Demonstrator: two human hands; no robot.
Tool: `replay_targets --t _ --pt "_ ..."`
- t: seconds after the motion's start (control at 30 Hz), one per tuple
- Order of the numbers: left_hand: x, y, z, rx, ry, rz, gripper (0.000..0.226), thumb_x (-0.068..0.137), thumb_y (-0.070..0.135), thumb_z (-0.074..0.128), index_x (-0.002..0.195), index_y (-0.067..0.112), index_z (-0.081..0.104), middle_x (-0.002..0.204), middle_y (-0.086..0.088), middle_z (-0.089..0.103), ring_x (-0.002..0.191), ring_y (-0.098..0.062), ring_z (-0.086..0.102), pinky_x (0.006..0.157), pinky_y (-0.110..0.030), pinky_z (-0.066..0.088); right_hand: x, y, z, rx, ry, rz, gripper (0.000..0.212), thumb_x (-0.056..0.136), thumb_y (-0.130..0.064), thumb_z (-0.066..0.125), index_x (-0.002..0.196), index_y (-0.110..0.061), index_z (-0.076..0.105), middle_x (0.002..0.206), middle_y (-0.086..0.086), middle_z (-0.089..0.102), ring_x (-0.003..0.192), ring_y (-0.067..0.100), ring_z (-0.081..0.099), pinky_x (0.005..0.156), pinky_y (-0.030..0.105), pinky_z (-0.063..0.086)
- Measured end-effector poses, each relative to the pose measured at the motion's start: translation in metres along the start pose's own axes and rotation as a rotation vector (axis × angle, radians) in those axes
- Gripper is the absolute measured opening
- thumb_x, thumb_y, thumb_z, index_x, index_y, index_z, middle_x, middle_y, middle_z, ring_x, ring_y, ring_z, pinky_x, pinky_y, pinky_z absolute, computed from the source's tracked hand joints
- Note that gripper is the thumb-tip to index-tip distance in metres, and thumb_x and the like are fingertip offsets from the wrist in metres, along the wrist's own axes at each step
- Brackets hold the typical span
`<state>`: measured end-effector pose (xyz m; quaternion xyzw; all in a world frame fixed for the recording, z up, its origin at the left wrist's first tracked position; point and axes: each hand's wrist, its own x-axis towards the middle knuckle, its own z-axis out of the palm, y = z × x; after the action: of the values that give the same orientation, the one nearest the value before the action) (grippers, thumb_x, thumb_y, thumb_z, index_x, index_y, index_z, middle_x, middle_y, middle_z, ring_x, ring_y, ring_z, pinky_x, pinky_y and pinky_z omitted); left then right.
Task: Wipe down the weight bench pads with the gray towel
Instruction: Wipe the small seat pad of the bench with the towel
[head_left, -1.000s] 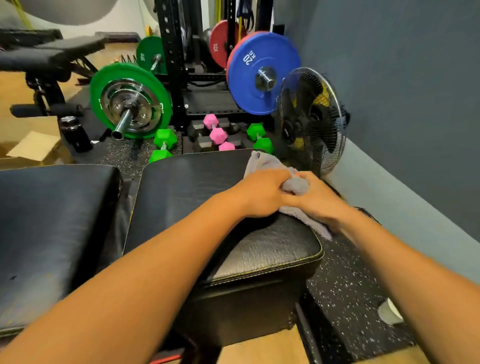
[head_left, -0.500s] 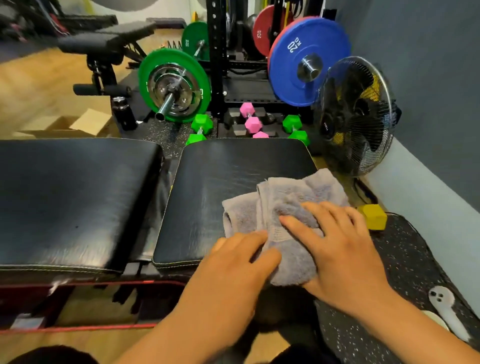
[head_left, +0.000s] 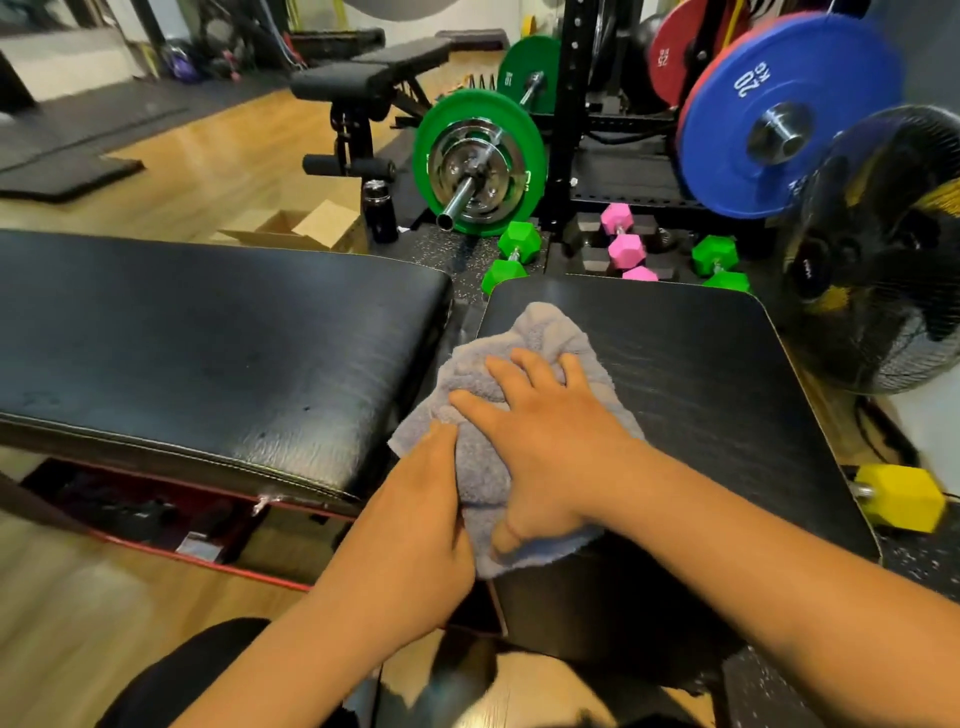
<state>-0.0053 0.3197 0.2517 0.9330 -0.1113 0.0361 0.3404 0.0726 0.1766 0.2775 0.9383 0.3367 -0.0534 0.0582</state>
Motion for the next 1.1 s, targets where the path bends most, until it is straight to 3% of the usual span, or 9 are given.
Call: replay_targets --t 0.07,0.17,0.23,0.33,0.47,0.6,0.8,0.93,1.1 --pt "0.016 0.007 -0.006 0.01 -0.054 -0.04 0.047 0.074 0.021 0.052 0.119 0.024 0.04 0.092 0.009 0.058 0.074 0.0 0.054 0.059 -0.012 0.037 0.013 0.01 -0.003 0.049 -0.041 -0.032 0.125 0.05 -0.074 0.071 0.15 -0.037 0.005 0.16 0.008 0.0 0.146 0.031 -0.005 0.112 0.064 -0.003" --pt "0.053 0.008 -0.013 0.044 -0.018 -0.052 0.052 0.08 0.034 0.048 0.126 0.01 0.047 0.122 -0.009 0.06 0.107 -0.027 0.056 0.073 -0.017 0.034 0.041 0.034 -0.008 0.126 0.028 -0.012 0.102 0.06 -0.078 0.062 0.147 -0.044 0.021 0.158 0.0 0.018 0.143 0.025 0.012 0.112 0.056 0.007" --pt "0.085 0.006 -0.013 0.047 -0.013 -0.069 0.048 0.083 0.03 0.051 0.124 0.005 0.052 0.129 -0.012 0.057 0.116 -0.029 0.051 0.07 -0.014 0.027 0.065 0.056 -0.01 0.132 0.06 0.024 0.096 0.06 -0.081 0.058 0.144 -0.046 0.028 0.153 -0.003 0.028 0.139 0.024 0.021 0.11 0.051 0.013" --pt "0.142 -0.012 -0.005 0.158 -0.052 -0.132 0.043 0.09 0.026 0.053 0.124 0.0 0.048 0.131 -0.019 0.055 0.115 -0.033 0.052 0.075 -0.027 0.034 0.101 0.088 -0.01 0.123 0.08 0.071 0.103 0.045 -0.086 0.044 0.139 -0.048 0.034 0.148 -0.004 0.038 0.136 0.023 0.03 0.109 0.05 0.019" --pt "0.215 -0.043 0.006 0.204 -0.086 -0.13 0.047 0.092 0.028 0.056 0.13 0.003 0.046 0.13 -0.019 0.056 0.114 -0.033 0.054 0.075 -0.027 0.035 0.145 0.125 -0.01 0.147 0.098 0.167 0.101 0.04 -0.089 0.041 0.133 -0.052 0.04 0.137 -0.003 0.051 0.126 0.028 0.043 0.104 0.05 0.032" --pt "0.275 -0.037 0.009 0.231 -0.09 -0.083 0.05 0.092 0.014 0.051 0.14 0.005 0.039 0.138 -0.017 0.05 0.124 -0.031 0.049 0.092 -0.03 0.04 0.16 0.155 -0.009 0.377 0.114 0.313 0.088 0.059 -0.073 0.062 0.139 -0.049 0.035 0.138 -0.003 0.053 0.124 0.027 0.051 0.101 0.042 0.041" --pt "0.312 0.021 0.045 0.124 -0.251 0.123 0.037 0.093 0.011 0.047 0.13 0.005 0.052 0.133 -0.014 0.056 0.121 -0.028 0.053 0.097 -0.029 0.04 0.101 0.204 0.0 0.448 0.171 0.564 0.093 0.05 -0.078 0.048 0.136 -0.042 0.04 0.139 -0.002 0.053 0.121 0.028 0.053 0.099 0.041 0.043" --pt "0.296 0.068 0.089 0.174 -0.273 0.224 0.049 0.093 0.011 0.045 0.141 0.005 0.037 0.143 -0.015 0.045 0.129 -0.03 0.044 0.101 -0.032 0.034 0.039 0.23 0.008 0.55 0.207 0.713 0.104 0.041 -0.077 0.059 0.136 -0.041 0.039 0.136 -0.001 0.053 0.118 0.026 0.054 0.097 0.041 0.045" --pt "0.236 0.113 0.104 0.042 -0.394 0.352 0.044 0.09 0.013 0.049 0.134 0.008 0.046 0.136 -0.014 0.049 0.123 -0.029 0.046 0.091 -0.032 0.037 -0.046 0.214 0.032 0.945 0.375 0.788 0.103 0.05 -0.046 0.085 0.136 -0.016 0.036 0.13 0.003 0.05 0.111 0.012 0.049 0.081 0.023 0.04"
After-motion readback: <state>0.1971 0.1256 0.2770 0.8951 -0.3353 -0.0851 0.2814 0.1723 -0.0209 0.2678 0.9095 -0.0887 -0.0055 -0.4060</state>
